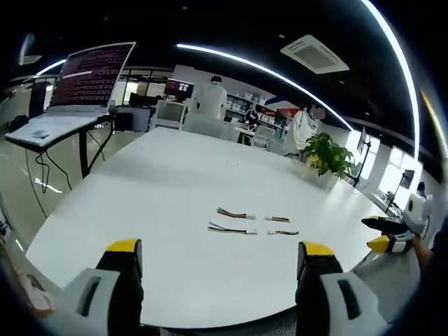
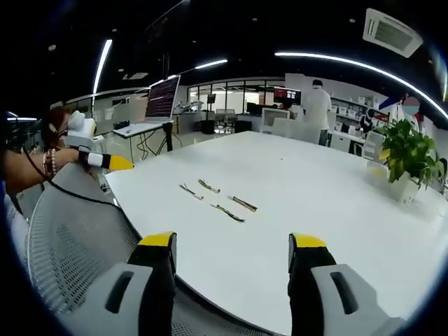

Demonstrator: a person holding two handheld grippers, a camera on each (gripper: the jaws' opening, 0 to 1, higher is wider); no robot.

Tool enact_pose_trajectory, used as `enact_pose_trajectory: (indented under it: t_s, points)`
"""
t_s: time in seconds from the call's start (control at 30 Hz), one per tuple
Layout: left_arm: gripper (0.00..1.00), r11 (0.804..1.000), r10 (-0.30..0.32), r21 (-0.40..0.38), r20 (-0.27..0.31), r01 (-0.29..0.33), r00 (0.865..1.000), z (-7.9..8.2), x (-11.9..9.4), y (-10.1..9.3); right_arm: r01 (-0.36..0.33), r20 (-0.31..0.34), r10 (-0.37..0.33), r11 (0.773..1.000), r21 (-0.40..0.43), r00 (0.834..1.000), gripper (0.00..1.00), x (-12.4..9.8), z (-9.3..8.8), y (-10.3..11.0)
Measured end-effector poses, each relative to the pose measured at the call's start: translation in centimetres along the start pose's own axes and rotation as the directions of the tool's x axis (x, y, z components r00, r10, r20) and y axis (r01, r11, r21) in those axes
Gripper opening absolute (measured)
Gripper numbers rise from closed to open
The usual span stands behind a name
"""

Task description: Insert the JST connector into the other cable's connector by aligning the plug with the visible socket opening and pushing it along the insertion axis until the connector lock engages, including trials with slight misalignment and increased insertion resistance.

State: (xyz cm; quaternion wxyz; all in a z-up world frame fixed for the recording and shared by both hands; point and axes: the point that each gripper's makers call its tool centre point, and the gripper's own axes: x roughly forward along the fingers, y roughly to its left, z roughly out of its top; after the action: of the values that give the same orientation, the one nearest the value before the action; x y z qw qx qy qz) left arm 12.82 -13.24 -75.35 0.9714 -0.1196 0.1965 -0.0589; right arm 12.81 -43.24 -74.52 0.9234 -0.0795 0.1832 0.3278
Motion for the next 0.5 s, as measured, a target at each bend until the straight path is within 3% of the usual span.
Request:
enact_pose_trajectory:
  t_s: [0.3, 0.5]
  points:
    - [0.84, 1.0, 0.005, -0.001, -0.012, -0.005, 1.0, -0.12, 0.24, 0.39, 0.013, -0.069, -0.014, 1.0, -0.011, 0.998, 0.63, 0.28, -0.94, -0.27]
    - [0.83, 1.0, -0.017, 0.015, -0.043, 0.018, 0.999, -0.55, 0.5, 0.08, -0.001, -0.063, 0.0, 1.0, -0.014, 0.998, 0.6, 0.32, -0.78, -0.06]
